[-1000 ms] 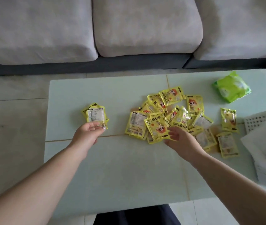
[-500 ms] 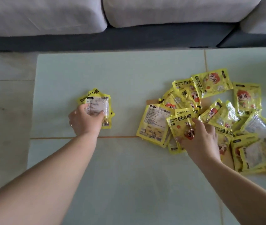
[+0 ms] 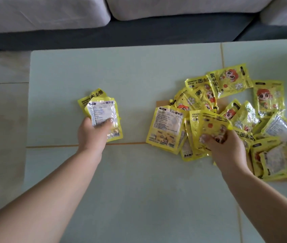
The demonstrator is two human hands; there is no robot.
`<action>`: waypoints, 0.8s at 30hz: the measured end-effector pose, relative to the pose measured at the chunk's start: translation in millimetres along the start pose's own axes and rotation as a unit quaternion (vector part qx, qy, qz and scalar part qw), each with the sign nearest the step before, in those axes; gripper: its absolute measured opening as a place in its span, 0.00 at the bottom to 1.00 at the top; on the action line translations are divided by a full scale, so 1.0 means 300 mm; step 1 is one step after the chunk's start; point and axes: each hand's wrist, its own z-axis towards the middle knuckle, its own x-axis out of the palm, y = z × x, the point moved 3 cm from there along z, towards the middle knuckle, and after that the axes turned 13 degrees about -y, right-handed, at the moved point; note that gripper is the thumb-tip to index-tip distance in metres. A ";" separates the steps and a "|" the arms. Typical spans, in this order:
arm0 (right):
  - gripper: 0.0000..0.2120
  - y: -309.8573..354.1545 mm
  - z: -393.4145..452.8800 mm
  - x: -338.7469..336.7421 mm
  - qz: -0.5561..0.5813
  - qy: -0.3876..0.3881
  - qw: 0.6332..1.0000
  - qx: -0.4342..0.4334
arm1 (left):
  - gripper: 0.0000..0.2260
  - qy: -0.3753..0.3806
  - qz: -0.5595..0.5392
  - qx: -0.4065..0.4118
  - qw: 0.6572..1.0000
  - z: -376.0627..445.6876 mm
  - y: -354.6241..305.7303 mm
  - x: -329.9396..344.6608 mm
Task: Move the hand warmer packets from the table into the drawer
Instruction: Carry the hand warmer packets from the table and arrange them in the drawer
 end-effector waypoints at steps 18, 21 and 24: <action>0.15 -0.018 0.020 0.041 -0.106 0.005 0.992 -0.070 | 0.12 0.135 0.074 0.102 0.983 -0.300 -0.071 0.243; 0.13 -0.014 0.031 0.045 -0.122 0.002 0.990 -0.067 | 0.11 0.123 0.060 0.106 0.985 -0.290 -0.065 0.229; 0.19 -0.020 0.034 0.033 -0.128 -0.011 0.991 -0.042 | 0.09 0.111 0.026 0.076 0.991 -0.275 -0.051 0.197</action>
